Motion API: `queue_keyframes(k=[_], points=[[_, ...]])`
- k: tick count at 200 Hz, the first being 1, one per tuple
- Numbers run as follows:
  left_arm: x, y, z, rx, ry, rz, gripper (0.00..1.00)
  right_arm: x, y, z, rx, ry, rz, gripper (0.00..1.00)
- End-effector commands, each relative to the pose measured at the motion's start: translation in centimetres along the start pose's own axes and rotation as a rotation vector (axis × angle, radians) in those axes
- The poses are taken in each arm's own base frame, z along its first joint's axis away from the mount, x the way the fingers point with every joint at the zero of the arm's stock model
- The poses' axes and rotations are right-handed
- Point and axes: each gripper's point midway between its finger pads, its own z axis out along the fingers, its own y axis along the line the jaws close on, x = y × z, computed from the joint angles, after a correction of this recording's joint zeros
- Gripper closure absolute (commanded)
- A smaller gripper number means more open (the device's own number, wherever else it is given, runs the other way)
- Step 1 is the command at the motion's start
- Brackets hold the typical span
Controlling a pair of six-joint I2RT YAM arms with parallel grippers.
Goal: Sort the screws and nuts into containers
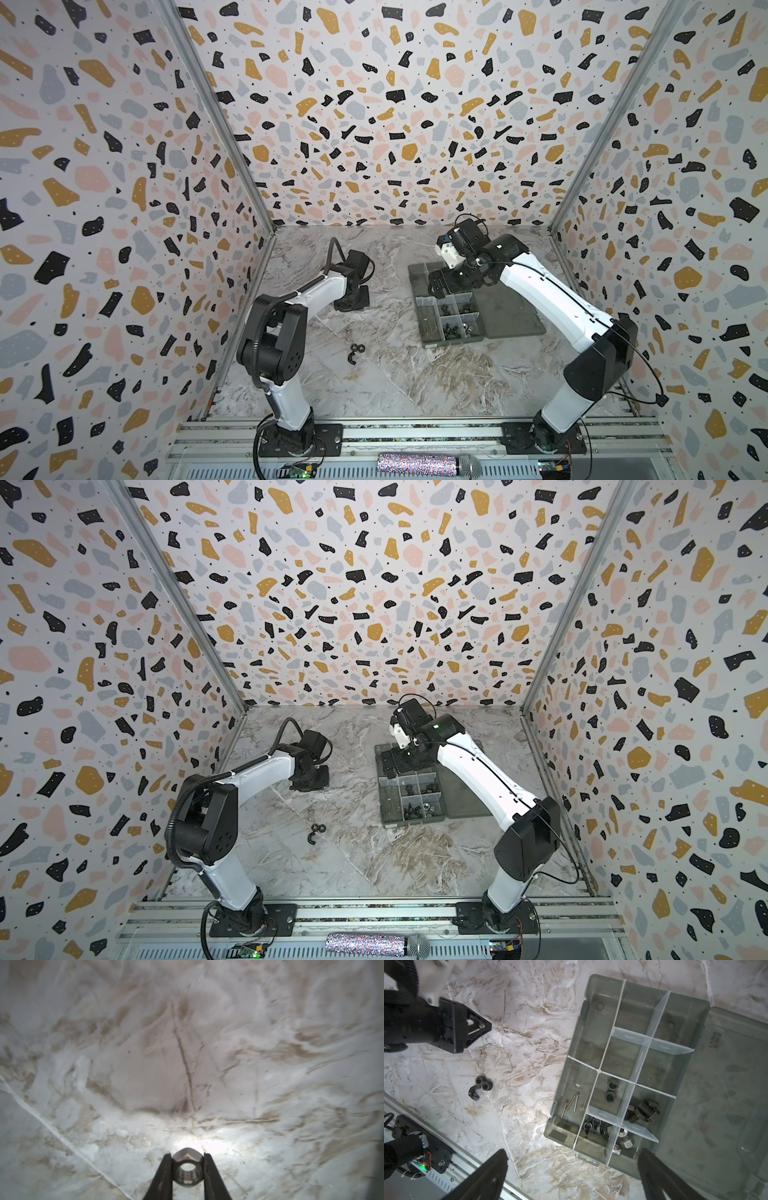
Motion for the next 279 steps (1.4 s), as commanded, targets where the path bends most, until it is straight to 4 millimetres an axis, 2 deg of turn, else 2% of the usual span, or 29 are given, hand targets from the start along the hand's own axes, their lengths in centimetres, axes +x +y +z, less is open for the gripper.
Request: queue_keyframes(k=[1,41,86,113,141,165,236,279], points=[[-0.9,-3.7,-3.0,0.044,-0.035,0.084,0.78,0.8,-2.6,-2.8,0.066,-0.053,0.071,0.01],[-1.3,-11.7,-5.5,0.124,-0.063,0.220,0.78,3.6,-7.2,-5.7,0.163,-0.091,0.187,0.01],[0.9,-21.4,-6.2,0.209,-0.033,0.394,0.78,9.2,-12.2,-8.7,0.273,-0.106,0.394,0.01],[3.0,-26.7,-6.7,0.283,-0.009,0.471,0.77,11.9,-13.9,-10.5,0.328,-0.117,0.475,0.01],[5.2,-30.6,-6.6,0.352,0.021,0.521,0.77,13.8,-14.4,-12.0,0.360,-0.129,0.528,0.01],[7.1,-32.2,-5.8,0.387,0.064,0.544,0.76,14.5,-14.2,-12.7,0.352,-0.141,0.550,0.01],[10.1,-32.9,-4.0,0.421,0.134,0.563,0.76,16.4,-13.8,-12.3,0.348,-0.101,0.552,0.01],[10.7,-33.1,-3.4,0.427,0.144,0.564,0.76,16.2,-13.9,-11.8,0.343,-0.086,0.539,0.01]])
